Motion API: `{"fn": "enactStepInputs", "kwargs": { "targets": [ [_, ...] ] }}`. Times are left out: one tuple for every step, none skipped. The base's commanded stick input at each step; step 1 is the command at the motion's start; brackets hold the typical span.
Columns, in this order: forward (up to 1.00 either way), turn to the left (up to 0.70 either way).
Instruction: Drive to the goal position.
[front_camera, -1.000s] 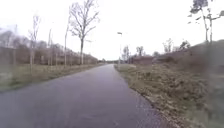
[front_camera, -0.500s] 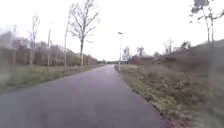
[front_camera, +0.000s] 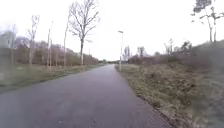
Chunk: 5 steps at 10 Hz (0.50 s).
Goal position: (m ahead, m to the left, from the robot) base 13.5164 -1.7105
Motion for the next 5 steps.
{"fn": "enactStepInputs", "kwargs": {
  "targets": [
    [0.70, 0.00],
    [0.70, 0.00],
    [0.70, 0.00],
    [0.70, 0.00],
    [0.70, 0.00]
  ]
}}
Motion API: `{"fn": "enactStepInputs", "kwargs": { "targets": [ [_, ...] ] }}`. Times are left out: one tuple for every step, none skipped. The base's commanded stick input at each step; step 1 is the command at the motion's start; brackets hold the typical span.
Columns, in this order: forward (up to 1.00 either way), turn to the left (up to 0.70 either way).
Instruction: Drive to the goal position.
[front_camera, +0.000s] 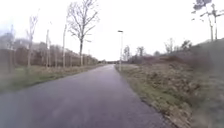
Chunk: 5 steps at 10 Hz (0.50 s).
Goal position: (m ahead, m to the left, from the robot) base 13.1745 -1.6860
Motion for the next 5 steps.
{"fn": "enactStepInputs", "kwargs": {
  "targets": [
    [0.70, 0.00],
    [0.70, 0.00],
    [0.70, 0.00],
    [0.70, 0.00],
    [0.70, 0.00]
  ]
}}
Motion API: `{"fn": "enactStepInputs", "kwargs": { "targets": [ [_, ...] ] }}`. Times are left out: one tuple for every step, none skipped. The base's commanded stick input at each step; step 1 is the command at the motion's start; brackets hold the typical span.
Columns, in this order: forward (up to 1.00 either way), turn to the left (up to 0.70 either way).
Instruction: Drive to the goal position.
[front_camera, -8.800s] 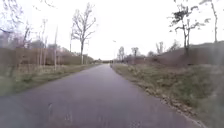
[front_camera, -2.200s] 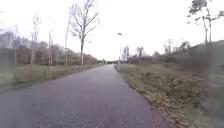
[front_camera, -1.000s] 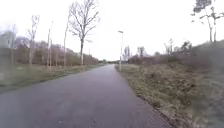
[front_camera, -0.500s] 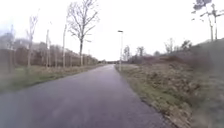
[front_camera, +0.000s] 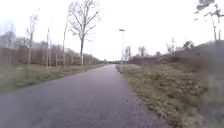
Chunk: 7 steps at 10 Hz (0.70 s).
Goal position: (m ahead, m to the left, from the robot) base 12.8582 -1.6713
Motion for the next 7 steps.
{"fn": "enactStepInputs", "kwargs": {
  "targets": [
    [0.70, 0.00],
    [0.70, 0.00],
    [0.70, 0.00],
    [0.70, 0.00],
    [0.70, 0.00],
    [0.70, 0.00],
    [0.70, 0.00]
  ]
}}
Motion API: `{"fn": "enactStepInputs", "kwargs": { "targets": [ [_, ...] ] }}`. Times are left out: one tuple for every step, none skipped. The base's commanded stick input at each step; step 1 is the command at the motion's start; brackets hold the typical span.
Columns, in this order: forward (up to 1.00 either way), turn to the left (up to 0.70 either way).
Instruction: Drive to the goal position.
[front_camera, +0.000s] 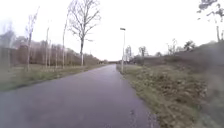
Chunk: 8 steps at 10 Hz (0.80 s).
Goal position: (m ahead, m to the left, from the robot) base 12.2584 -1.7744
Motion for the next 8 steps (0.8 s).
{"fn": "enactStepInputs", "kwargs": {
  "targets": [
    [0.70, 0.00],
    [0.70, 0.00],
    [0.70, 0.00],
    [0.70, 0.00],
    [0.70, 0.00],
    [0.70, 0.00],
    [0.70, 0.00],
    [0.70, 0.00]
  ]
}}
